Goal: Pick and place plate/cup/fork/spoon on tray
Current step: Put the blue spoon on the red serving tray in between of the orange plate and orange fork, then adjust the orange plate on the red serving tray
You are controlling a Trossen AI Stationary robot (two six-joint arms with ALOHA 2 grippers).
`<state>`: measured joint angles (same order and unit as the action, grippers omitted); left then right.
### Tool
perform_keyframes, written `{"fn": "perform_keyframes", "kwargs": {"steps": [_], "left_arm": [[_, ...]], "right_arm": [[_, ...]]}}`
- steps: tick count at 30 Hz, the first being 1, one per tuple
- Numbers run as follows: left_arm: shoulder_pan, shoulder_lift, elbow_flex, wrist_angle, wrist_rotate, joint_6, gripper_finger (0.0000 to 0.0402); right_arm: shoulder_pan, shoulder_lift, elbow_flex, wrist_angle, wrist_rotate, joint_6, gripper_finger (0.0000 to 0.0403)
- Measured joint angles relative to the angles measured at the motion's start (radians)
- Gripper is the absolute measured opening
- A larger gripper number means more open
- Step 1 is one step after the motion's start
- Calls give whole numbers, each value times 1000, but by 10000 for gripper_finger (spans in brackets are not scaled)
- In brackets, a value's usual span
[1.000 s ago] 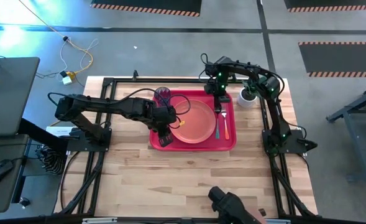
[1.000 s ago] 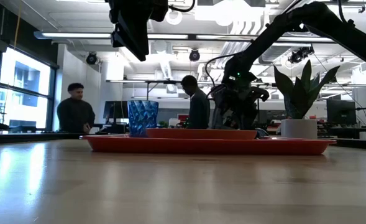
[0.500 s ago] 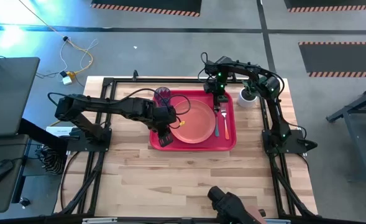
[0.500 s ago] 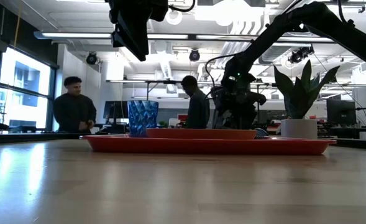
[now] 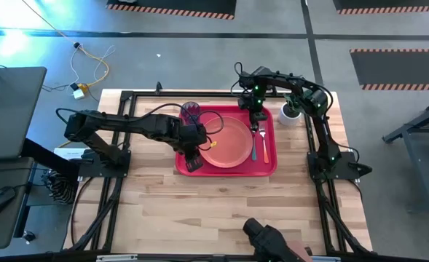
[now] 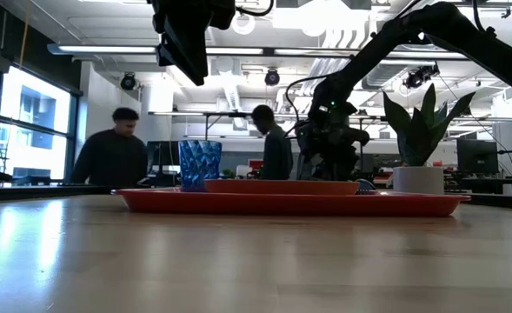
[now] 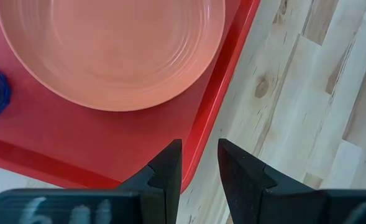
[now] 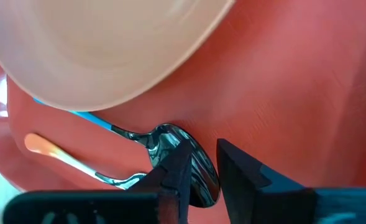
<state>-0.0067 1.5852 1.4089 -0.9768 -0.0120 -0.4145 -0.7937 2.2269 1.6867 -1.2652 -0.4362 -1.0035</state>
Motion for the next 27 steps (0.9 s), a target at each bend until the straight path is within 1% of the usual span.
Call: {"fn": "perform_keyframes", "kwargs": {"steps": [14,22,27], "left_arm": [[0,0,0,0,0,0,92],[0,0,0,0,0,0,92],[0,0,0,0,0,0,92]], "right_arm": [[14,0,0,-31,-11,18,67],[24,0,1,-28,-34,22,67],[20,-1,36,-27,-33,76,67]]}}
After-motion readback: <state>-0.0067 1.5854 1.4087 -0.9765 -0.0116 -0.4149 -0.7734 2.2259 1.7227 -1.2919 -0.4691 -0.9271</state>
